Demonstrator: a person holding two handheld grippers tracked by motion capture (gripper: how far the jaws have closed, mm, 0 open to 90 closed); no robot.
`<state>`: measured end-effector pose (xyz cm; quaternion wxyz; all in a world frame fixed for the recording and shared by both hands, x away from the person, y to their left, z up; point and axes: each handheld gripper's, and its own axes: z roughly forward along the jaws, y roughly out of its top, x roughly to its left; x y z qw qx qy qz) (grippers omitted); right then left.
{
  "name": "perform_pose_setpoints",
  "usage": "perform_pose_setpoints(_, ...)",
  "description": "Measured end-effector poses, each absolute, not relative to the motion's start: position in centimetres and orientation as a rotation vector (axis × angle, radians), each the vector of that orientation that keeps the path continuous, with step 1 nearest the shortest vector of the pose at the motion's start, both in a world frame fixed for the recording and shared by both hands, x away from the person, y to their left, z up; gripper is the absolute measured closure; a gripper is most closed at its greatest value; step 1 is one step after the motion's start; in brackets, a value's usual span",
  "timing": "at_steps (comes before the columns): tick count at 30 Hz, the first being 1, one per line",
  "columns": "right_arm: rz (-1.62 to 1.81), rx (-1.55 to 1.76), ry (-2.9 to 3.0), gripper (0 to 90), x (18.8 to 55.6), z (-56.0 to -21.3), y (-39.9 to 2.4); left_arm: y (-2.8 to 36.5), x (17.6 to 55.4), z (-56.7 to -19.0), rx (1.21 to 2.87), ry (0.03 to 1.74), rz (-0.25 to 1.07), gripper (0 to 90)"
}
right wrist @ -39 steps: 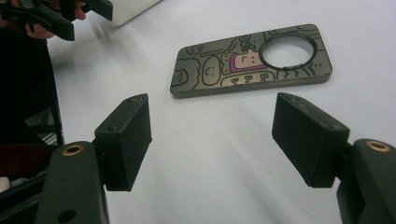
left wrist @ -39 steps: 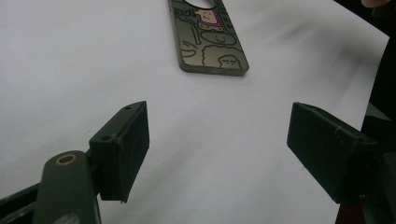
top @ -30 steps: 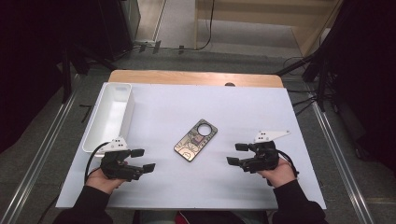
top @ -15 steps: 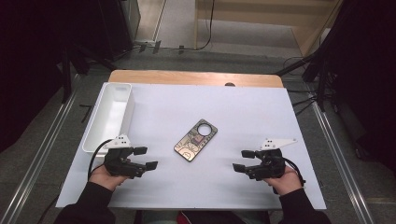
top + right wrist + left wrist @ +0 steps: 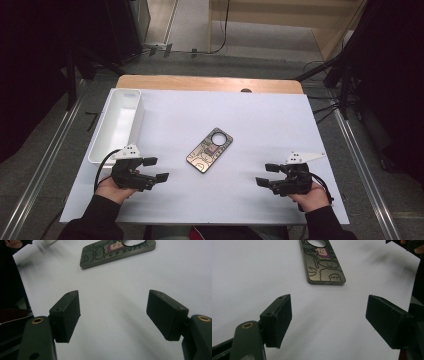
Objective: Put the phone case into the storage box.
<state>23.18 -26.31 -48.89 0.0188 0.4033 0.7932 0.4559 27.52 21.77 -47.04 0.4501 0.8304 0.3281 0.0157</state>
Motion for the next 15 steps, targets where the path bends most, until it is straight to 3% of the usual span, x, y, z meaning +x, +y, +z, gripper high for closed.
perform_pose_setpoints(15,1.419,1.253,2.471,26.0,23.3,-49.1,-26.2,20.2,27.9,-45.6,2.078,0.744,0.057,21.0)
